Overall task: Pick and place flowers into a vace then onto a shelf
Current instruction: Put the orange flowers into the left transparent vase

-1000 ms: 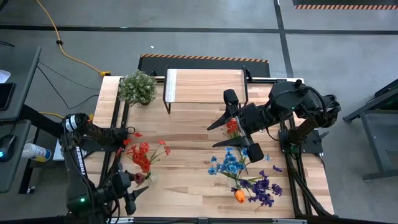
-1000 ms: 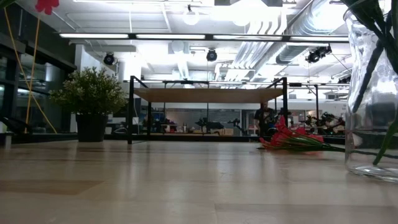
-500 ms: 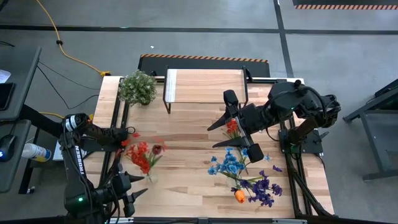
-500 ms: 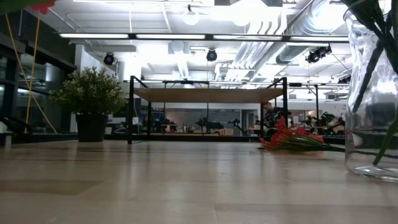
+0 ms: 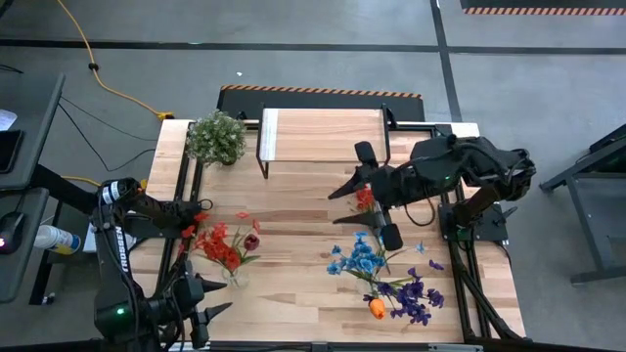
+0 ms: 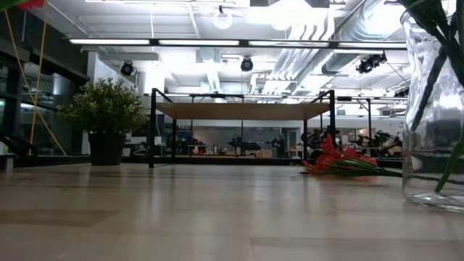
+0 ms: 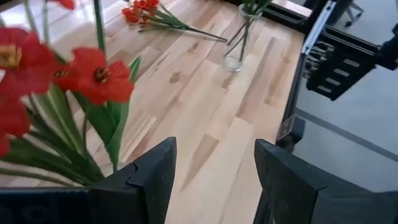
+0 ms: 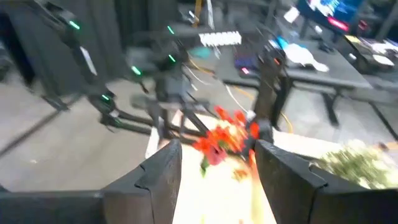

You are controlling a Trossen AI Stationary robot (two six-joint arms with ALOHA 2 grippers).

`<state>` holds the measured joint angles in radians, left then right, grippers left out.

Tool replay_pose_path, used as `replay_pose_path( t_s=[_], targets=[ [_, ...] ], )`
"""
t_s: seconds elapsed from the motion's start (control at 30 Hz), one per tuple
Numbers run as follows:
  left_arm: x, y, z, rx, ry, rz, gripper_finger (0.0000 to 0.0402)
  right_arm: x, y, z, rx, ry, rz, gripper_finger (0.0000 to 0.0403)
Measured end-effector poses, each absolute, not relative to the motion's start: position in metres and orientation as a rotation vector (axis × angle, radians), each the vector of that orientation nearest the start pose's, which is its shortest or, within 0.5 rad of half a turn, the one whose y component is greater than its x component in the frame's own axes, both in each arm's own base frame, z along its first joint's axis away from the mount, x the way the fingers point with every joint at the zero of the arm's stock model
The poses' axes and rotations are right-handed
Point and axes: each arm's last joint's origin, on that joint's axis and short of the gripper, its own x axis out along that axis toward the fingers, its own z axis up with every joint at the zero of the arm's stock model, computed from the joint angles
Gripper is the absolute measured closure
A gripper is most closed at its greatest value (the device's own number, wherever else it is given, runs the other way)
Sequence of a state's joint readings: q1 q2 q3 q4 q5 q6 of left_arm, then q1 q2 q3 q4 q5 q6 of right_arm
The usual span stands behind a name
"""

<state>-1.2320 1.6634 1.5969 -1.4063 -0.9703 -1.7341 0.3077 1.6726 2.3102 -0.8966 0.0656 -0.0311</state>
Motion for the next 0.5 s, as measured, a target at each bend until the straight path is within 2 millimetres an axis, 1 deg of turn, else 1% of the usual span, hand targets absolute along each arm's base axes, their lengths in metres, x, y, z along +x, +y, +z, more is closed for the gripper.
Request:
replay_pose_path(
  t_s=[0.37, 0.5],
  targets=[
    [0.124, -0.28, 0.358, -0.348, 0.53, 0.268, 0.0151, 0.283, 0.083, 0.52, -0.086, 0.421, 0.074, 0.0208],
    [0.125, -0.281, 0.369, -0.349, 0.51, 0.241, 0.0151, 0.279, 0.079, 0.511, -0.092, 0.512, -0.031, 0.0208]
  ],
)
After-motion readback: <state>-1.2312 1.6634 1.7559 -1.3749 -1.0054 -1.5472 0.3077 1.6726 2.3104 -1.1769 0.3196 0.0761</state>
